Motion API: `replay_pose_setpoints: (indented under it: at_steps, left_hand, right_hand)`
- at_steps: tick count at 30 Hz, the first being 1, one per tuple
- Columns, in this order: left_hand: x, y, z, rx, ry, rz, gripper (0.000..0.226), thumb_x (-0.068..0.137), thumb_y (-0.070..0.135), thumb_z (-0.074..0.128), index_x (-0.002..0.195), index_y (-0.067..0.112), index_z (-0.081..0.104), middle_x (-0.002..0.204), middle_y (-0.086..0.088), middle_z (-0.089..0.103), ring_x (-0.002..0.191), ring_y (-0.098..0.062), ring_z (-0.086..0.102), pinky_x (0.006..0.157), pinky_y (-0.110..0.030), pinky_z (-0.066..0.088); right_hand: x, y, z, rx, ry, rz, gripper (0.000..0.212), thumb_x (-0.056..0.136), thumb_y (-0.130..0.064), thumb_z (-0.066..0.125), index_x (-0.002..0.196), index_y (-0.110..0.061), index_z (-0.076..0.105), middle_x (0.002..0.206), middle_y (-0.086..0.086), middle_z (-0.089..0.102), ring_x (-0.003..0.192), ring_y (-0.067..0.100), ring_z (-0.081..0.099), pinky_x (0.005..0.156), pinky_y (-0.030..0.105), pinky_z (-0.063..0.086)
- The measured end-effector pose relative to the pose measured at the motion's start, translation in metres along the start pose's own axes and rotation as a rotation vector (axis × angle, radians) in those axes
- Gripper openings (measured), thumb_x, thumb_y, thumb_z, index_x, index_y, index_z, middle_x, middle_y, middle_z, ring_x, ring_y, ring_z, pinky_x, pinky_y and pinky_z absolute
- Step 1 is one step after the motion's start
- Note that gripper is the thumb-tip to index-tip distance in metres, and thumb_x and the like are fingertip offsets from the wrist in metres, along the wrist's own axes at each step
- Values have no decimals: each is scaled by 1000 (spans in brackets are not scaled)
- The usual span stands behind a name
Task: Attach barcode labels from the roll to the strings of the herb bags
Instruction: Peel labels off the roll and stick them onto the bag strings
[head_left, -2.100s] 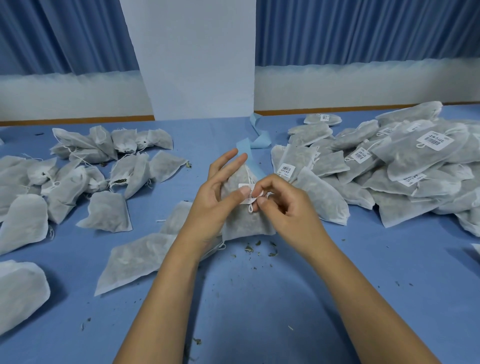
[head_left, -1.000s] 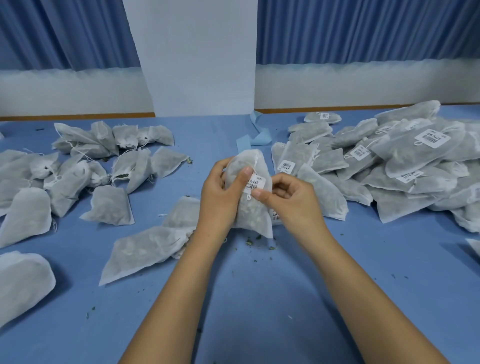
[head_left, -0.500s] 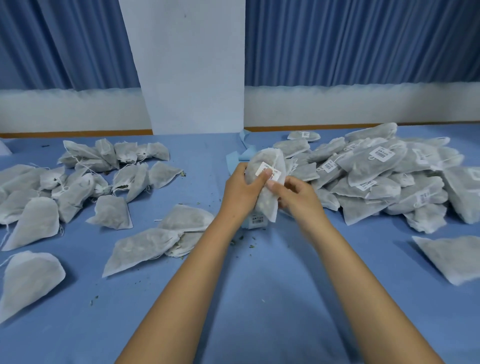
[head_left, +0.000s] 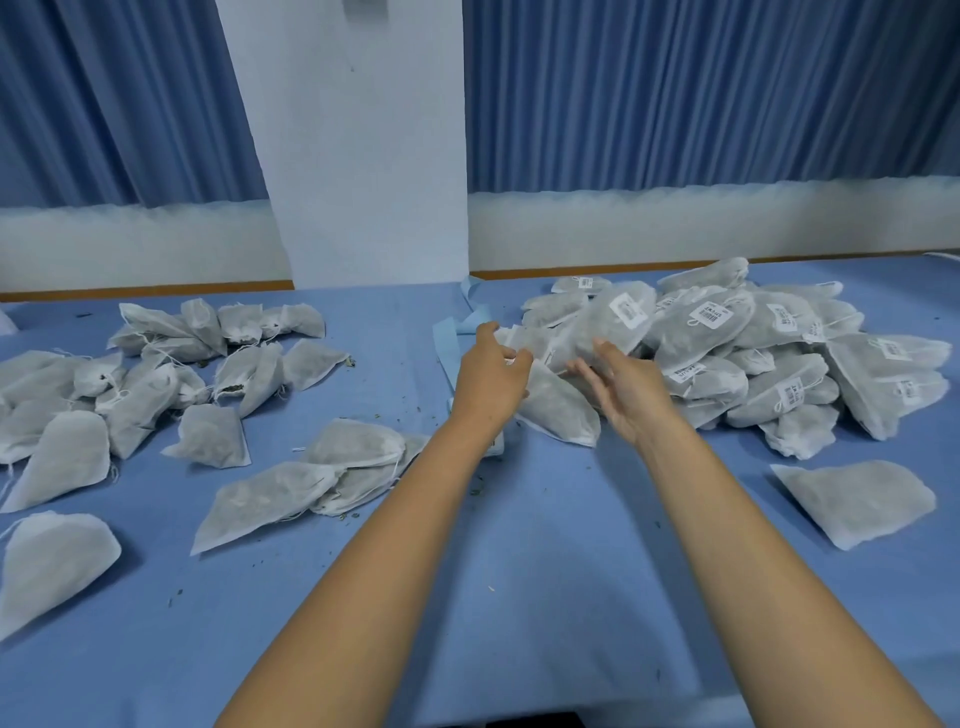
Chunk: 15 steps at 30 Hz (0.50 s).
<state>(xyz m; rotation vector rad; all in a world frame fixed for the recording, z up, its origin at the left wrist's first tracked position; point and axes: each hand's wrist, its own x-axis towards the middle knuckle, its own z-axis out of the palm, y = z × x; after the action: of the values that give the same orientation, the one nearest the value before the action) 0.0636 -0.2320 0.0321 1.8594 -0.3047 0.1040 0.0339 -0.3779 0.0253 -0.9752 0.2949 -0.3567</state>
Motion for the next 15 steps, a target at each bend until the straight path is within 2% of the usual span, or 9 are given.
replay_pose_setpoints:
  at_steps: [3, 6, 7, 8, 10, 11, 12, 13, 15]
  left_hand:
    - [-1, -4, 2, 16, -33, -31, 40, 95, 8, 50, 134, 8, 44, 94, -3, 59, 84, -32, 69, 80, -47, 58]
    - [7, -11, -1, 96, -31, -25, 33, 93, 6, 49, 126, 6, 53, 105, -11, 60, 89, -35, 68, 82, -47, 57]
    - [8, -13, -2, 123, -23, -15, 31, 93, 5, 49, 123, 5, 54, 106, -12, 60, 91, -36, 67, 84, -47, 56]
    - [10, -15, -5, 142, -23, -6, 30, 92, 3, 50, 121, 3, 56, 106, -13, 61, 94, -36, 66, 85, -46, 55]
    - [6, -24, -2, 148, 17, -41, 29, 91, -2, 50, 119, -3, 57, 108, -22, 62, 95, -28, 67, 84, -34, 55]
    - [3, -28, 1, 170, 78, -80, 28, 92, -5, 49, 119, -7, 57, 111, -29, 61, 90, -20, 69, 80, -26, 54]
    - [-1, -28, 1, 154, 211, -181, 26, 93, -8, 48, 118, -9, 57, 116, -33, 59, 88, -16, 69, 78, -21, 53]
    - [1, -31, -1, 264, 324, -152, 23, 93, -8, 49, 113, -5, 59, 119, -30, 60, 92, -19, 68, 83, -25, 54]
    - [19, -32, -12, 268, 199, 4, 20, 95, -1, 48, 104, 5, 64, 114, -16, 65, 99, -27, 65, 88, -39, 55]
  right_hand:
    - [14, 7, 0, -105, 18, 52, 17, 91, -6, 61, 103, 6, 58, 97, 14, 64, 83, 26, 66, 80, 28, 57]
    - [9, 29, 9, -322, 27, 52, 14, 90, -10, 62, 99, 1, 61, 85, 7, 60, 72, 20, 62, 58, 21, 52]
    - [2, 36, 15, -444, 49, -10, 12, 89, -12, 63, 94, -1, 62, 83, 5, 58, 77, 21, 60, 59, 22, 49]
    - [-6, 43, 23, -589, 73, -102, 14, 89, -15, 64, 93, -2, 61, 86, 5, 56, 86, 23, 58, 68, 25, 46]
    - [-36, 53, 44, -772, 50, -381, 26, 90, -17, 63, 108, 1, 60, 107, 6, 55, 106, 22, 55, 90, 31, 43]
    - [-56, 55, 55, -772, -95, -560, 26, 90, -14, 61, 111, 1, 60, 114, 7, 56, 111, 23, 55, 97, 33, 42]
    - [-76, 56, 64, -779, -328, -739, 24, 89, -10, 59, 110, 1, 63, 115, 9, 60, 112, 25, 56, 100, 37, 40]
    - [-95, 57, 73, -849, -600, -882, 23, 87, -10, 59, 106, 0, 67, 112, 10, 65, 108, 27, 58, 100, 40, 40]
    - [-132, 62, 86, -990, -1043, -1044, 23, 86, -16, 59, 99, -3, 72, 99, 8, 72, 93, 26, 63, 92, 40, 42]
